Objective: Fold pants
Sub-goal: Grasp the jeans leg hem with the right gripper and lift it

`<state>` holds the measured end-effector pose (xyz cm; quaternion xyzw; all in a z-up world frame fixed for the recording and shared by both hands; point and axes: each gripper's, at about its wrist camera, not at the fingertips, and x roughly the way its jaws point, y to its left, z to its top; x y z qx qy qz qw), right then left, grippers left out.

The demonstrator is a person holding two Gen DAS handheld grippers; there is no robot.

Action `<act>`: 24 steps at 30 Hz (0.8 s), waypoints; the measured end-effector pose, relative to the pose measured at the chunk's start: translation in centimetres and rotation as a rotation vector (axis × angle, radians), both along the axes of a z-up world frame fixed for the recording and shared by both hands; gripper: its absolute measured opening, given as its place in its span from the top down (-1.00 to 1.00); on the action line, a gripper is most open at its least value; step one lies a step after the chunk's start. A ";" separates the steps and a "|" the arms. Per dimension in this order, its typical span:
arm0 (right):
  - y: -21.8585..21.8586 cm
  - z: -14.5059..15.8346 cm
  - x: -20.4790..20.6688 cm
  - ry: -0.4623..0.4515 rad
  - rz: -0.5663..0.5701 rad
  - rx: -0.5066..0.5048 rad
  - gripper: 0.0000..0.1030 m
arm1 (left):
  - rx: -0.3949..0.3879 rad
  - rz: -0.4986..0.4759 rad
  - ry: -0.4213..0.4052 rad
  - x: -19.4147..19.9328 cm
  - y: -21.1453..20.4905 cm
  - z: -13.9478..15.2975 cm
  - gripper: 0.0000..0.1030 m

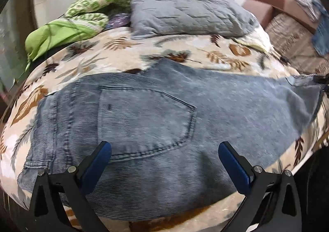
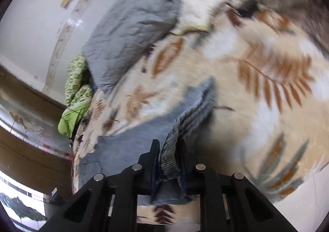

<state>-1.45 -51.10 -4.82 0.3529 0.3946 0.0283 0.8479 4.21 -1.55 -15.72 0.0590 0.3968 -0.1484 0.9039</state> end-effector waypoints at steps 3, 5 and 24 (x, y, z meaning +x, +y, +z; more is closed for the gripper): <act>3.6 3.9 1.4 -0.058 0.072 -0.038 0.71 | -0.034 0.045 -0.008 0.4 1.3 0.6 -1.00; 6.4 5.9 2.2 -0.083 0.130 -0.070 0.71 | -0.056 0.070 -0.012 0.5 2.1 1.0 -1.00; 7.5 3.5 2.7 0.020 0.024 -0.222 0.71 | -0.091 0.078 0.011 0.5 3.9 1.1 -1.00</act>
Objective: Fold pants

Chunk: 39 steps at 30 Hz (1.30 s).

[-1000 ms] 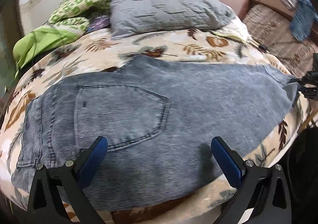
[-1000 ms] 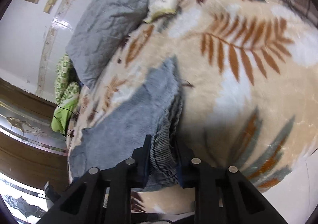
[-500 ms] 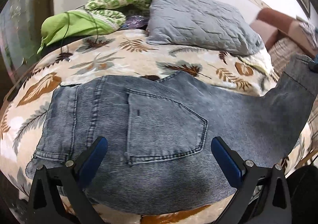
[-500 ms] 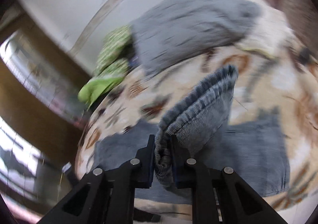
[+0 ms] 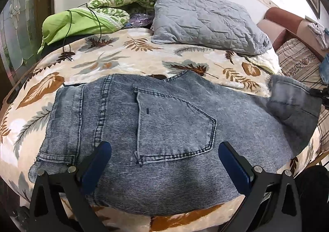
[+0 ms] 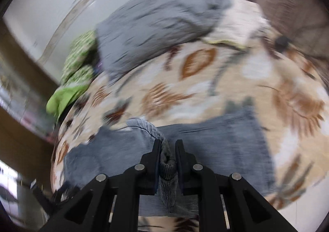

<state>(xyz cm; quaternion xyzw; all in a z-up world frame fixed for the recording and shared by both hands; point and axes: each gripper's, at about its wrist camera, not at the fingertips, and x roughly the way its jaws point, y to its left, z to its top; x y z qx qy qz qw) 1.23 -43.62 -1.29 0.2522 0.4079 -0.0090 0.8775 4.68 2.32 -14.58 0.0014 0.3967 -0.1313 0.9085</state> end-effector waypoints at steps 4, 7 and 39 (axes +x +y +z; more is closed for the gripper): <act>-5.9 -1.2 -3.0 0.002 -0.157 0.001 0.71 | 0.037 -0.031 -0.006 -0.2 -1.2 -0.3 -1.00; -10.0 -4.0 -4.6 0.060 -0.243 0.054 0.69 | 0.064 -0.054 -0.009 -0.4 -2.0 -0.6 -1.00; -12.6 -14.9 -11.2 0.015 -0.263 0.605 -0.17 | 0.142 -0.232 0.003 1.3 -10.8 -0.1 -1.00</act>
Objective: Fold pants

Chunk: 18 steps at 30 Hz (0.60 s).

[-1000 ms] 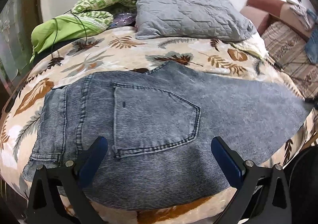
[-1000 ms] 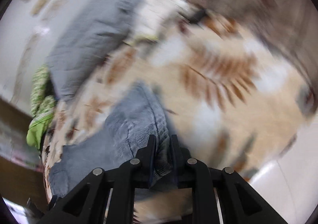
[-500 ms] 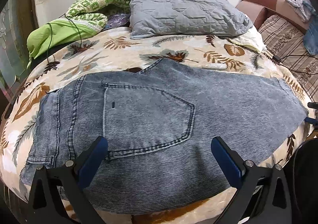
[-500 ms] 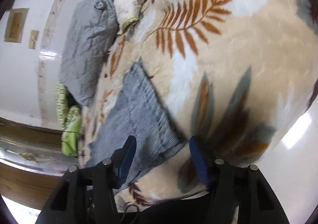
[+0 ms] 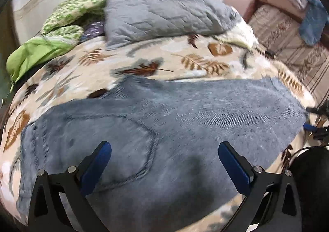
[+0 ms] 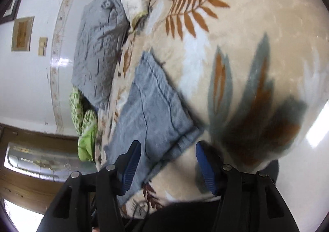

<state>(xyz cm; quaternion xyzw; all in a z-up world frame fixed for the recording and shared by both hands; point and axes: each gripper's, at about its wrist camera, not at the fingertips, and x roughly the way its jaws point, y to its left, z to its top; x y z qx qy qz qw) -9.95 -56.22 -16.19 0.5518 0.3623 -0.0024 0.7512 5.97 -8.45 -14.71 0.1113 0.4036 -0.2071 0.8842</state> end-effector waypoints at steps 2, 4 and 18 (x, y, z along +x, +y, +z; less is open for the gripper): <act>-0.2 0.0 0.4 -0.017 -0.022 -0.004 -0.17 | 0.029 -0.009 0.029 0.7 -1.3 -0.9 -1.00; -0.4 0.0 0.9 -0.039 -0.043 -0.008 -0.17 | 0.055 -0.001 0.071 1.2 -1.9 -1.8 -1.00; -1.4 0.0 1.0 -0.046 -0.088 -0.017 0.24 | 0.047 0.011 0.102 0.5 -0.3 -3.2 -1.00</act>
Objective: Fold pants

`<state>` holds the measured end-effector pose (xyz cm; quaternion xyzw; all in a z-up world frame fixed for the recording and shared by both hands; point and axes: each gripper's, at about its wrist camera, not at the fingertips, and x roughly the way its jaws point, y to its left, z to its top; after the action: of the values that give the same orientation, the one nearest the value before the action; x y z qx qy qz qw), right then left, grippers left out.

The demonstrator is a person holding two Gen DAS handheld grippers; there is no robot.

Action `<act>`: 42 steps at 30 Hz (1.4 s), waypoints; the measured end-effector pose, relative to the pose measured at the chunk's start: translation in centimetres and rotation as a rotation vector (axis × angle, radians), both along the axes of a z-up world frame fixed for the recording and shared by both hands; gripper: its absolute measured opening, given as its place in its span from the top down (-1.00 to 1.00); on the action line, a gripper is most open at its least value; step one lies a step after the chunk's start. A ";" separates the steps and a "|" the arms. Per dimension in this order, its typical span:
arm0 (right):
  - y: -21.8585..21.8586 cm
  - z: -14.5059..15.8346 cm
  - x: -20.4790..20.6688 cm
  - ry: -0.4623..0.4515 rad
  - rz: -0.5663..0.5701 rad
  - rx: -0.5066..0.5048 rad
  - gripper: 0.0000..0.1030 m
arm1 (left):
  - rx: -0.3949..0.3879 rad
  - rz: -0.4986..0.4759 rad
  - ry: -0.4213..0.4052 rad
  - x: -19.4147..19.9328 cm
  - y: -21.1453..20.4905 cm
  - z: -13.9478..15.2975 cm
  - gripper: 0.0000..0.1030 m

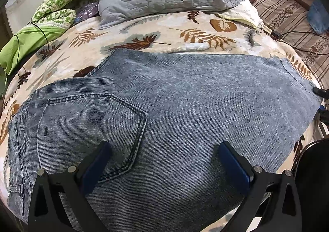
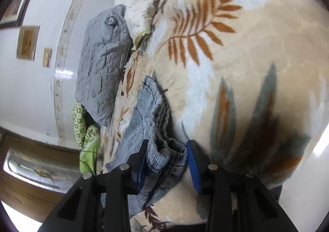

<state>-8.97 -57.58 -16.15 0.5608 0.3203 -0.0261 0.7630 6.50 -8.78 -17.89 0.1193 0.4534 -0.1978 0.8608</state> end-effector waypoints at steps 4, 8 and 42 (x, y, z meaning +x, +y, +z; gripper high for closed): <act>-0.5 -0.5 0.3 -0.013 0.026 0.040 -0.17 | -0.006 -0.004 -0.012 0.0 0.1 -0.1 -1.00; 0.8 0.1 2.0 -0.026 0.093 0.022 -0.19 | -0.008 -0.005 -0.024 0.0 0.0 -0.2 -1.00; 28.6 6.9 13.0 0.033 0.797 -0.380 -0.10 | -0.142 0.257 -0.133 2.1 10.5 4.4 -1.00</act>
<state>3.99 -28.94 -9.28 0.2428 0.5132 0.2032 0.7978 8.57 1.67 -13.49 0.0119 0.3918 -0.1093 0.9135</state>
